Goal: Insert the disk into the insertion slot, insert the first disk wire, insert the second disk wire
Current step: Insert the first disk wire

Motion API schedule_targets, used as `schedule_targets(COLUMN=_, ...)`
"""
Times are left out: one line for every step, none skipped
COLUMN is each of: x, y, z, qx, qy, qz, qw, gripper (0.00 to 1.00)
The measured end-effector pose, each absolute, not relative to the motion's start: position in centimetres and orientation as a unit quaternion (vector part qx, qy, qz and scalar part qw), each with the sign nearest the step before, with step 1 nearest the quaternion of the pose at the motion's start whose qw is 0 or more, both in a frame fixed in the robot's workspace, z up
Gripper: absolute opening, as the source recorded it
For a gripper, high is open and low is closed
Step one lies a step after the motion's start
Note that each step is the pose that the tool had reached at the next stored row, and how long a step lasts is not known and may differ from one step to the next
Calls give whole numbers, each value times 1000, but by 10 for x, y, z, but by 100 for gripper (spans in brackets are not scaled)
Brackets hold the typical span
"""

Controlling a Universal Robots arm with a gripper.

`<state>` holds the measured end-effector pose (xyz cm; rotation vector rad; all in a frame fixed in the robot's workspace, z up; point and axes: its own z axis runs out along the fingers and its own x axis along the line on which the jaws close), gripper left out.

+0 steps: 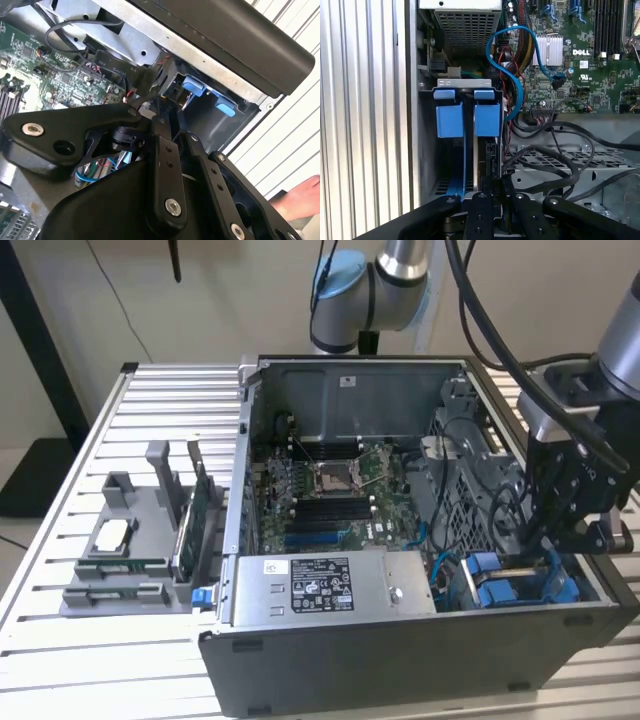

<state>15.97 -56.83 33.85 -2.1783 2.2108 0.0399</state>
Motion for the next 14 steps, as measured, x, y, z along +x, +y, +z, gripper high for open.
schedule_targets(x=160, y=-568, z=338, qx=-702, qy=712, qz=13, qw=19, gripper=19)
schedule_targets(x=160, y=-568, z=338, qx=-702, qy=712, qz=13, qw=19, gripper=19)
schedule_targets(x=161, y=-568, z=338, qx=-702, qy=712, qz=13, qw=19, gripper=19)
schedule_targets(x=162, y=-568, z=338, qx=-702, qy=712, qz=13, qw=19, gripper=19)
schedule_targets(x=162, y=-568, z=338, qx=-702, qy=712, qz=13, qw=19, gripper=19)
schedule_targets(x=163, y=-568, z=338, qx=-702, qy=712, qz=13, qw=19, gripper=19)
schedule_targets(x=164, y=-568, z=338, qx=-702, qy=712, qz=12, qw=18, gripper=19)
schedule_targets(x=164, y=-568, z=337, qx=-702, qy=712, qz=11, qw=17, gripper=19)
schedule_targets(x=164, y=-568, z=337, qx=-702, qy=712, qz=11, qw=17, gripper=19)
schedule_targets(x=165, y=-569, z=336, qx=-702, qy=712, qz=10, qw=16, gripper=19)
schedule_targets(x=165, y=-569, z=336, qx=-702, qy=712, qz=10, qw=16, gripper=19)
schedule_targets(x=165, y=-569, z=335, qx=-702, qy=712, qz=11, qw=17, gripper=20)
schedule_targets(x=165, y=-570, z=335, qx=-702, qy=712, qz=11, qw=17, gripper=20)
schedule_targets(x=165, y=-570, z=335, qx=-702, qy=712, qz=11, qw=17, gripper=26)
